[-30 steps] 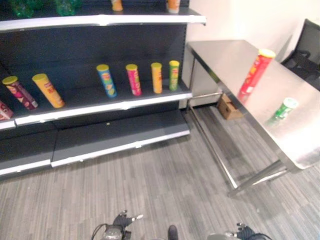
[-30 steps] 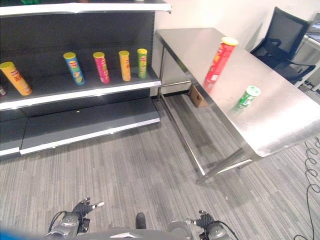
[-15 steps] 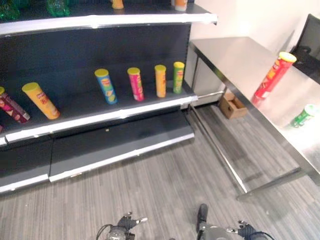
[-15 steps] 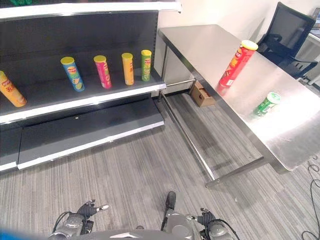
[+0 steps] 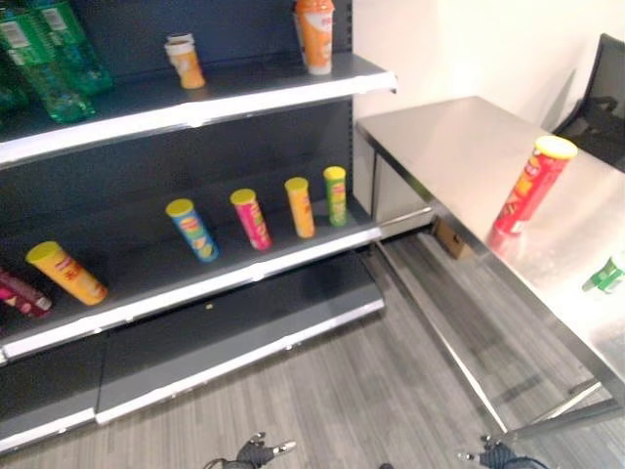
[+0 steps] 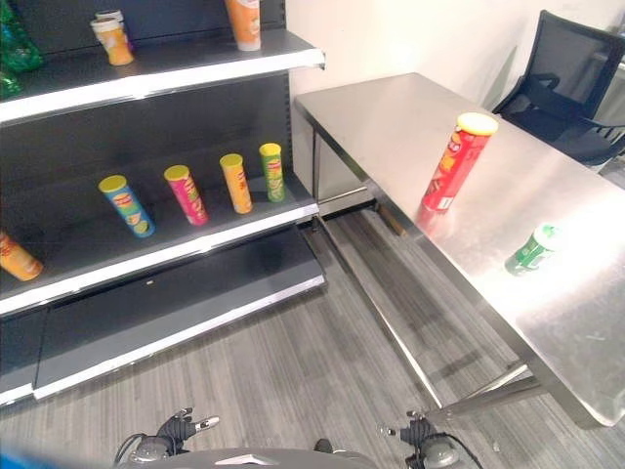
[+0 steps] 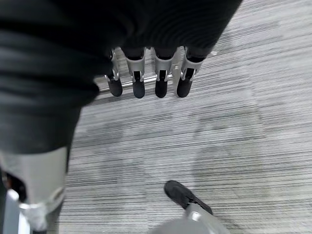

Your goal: Put the goods on the table back onto the shelves and tidy them up.

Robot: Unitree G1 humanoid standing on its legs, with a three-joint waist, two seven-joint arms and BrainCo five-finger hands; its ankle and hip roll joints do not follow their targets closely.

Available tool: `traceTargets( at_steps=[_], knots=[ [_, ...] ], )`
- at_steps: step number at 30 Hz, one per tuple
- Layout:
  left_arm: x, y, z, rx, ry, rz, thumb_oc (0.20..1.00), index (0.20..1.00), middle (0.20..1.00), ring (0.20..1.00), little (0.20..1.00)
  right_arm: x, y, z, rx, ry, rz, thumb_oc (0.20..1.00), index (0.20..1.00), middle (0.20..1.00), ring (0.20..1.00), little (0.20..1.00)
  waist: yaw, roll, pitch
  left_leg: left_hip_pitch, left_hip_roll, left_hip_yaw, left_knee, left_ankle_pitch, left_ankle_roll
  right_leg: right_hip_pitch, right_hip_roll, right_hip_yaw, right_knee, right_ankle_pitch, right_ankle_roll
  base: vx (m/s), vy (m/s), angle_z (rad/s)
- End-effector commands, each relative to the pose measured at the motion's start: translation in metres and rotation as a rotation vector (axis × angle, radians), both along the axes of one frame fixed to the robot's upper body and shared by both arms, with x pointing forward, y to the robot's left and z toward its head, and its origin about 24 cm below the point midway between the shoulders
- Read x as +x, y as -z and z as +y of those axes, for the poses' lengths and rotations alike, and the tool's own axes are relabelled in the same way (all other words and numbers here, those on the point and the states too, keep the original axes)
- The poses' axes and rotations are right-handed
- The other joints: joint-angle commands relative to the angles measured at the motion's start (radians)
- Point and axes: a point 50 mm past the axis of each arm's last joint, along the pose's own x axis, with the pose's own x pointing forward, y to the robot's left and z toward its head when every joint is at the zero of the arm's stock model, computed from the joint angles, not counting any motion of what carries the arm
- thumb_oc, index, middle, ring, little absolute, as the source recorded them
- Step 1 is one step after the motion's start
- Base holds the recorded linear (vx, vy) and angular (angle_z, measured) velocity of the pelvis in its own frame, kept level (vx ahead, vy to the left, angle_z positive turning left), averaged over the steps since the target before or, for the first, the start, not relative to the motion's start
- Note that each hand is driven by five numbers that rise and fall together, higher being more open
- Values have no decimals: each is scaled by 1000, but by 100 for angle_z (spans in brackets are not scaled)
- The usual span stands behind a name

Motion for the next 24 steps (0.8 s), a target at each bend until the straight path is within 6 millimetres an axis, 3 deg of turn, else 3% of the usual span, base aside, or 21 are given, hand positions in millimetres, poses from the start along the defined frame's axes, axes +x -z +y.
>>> traceTargets(
  at_steps=[1,4,5,6,7,12,15,18,21,24],
  knots=[
    [30,-10,1,18,51,-82,1000,1000,1000,1000,1000,25,-10,-18,-46,31,-66,1000,1000,1000,1000,1000,-16,8,93,45,63,-28,-247,199,5,22,-43,-9,8,-86,119,32,-48,-31],
    [29,-10,-2,12,61,-80,1000,1000,1000,1000,1000,19,-8,-19,-49,36,-43,1000,1000,1000,1000,1000,-17,-6,87,30,17,-35,-416,123,27,20,-67,18,8,-78,136,65,49,-27],
    [28,-9,-2,15,67,-75,1000,1000,1000,1000,1000,17,-8,-20,-56,37,-35,1000,1000,1000,1000,1000,-16,-8,82,37,-15,-70,-555,108,32,15,-75,28,8,-75,145,92,158,-38],
    [27,-8,-4,17,71,-67,1000,1000,1000,1000,1000,17,-9,-23,-72,38,-34,1000,1000,1000,1000,1000,-15,8,76,70,-32,-123,-733,135,28,14,-73,40,8,-75,151,109,192,-39],
    [26,-7,-4,16,68,-64,1000,1000,1000,1000,1000,18,-9,-24,-71,51,-40,1000,1000,1000,1000,1000,-15,18,70,91,-35,-142,-778,139,25,14,-71,56,8,-77,158,180,268,-98],
    [19,-5,-1,18,56,-47,1000,1000,1000,1000,1000,-5,-9,-39,-98,187,-17,1000,1000,1000,1000,1000,-51,50,36,180,-50,-88,-900,152,38,17,-89,115,8,-64,183,156,288,-86],
    [26,-11,10,38,40,-83,1000,1000,1000,1000,1000,-15,-15,-61,-134,321,-36,1000,1000,1000,1000,1000,-62,51,35,200,-61,-24,-900,122,60,1,-106,162,8,-39,209,71,293,-88],
    [29,-15,21,60,45,-97,1000,1000,1000,1000,1000,-33,-31,-99,-206,494,-69,1000,1000,1000,1000,1000,-72,43,38,213,-70,25,-900,96,78,-14,-118,190,8,-18,233,38,212,-58],
    [29,-16,25,64,54,-91,1000,1000,1000,1000,1000,-57,-49,-134,-289,634,-80,1000,1000,1000,1000,1000,-79,34,35,220,-74,33,-900,87,84,-13,-126,188,8,-11,244,61,113,-37],
    [32,-17,25,75,87,-86,1000,1000,1000,1000,1000,-92,-84,-182,-443,793,-97,1000,1000,1000,1000,1000,-90,18,32,222,-77,32,-900,77,86,-13,-134,172,8,-11,256,57,84,-2]
  ],
)
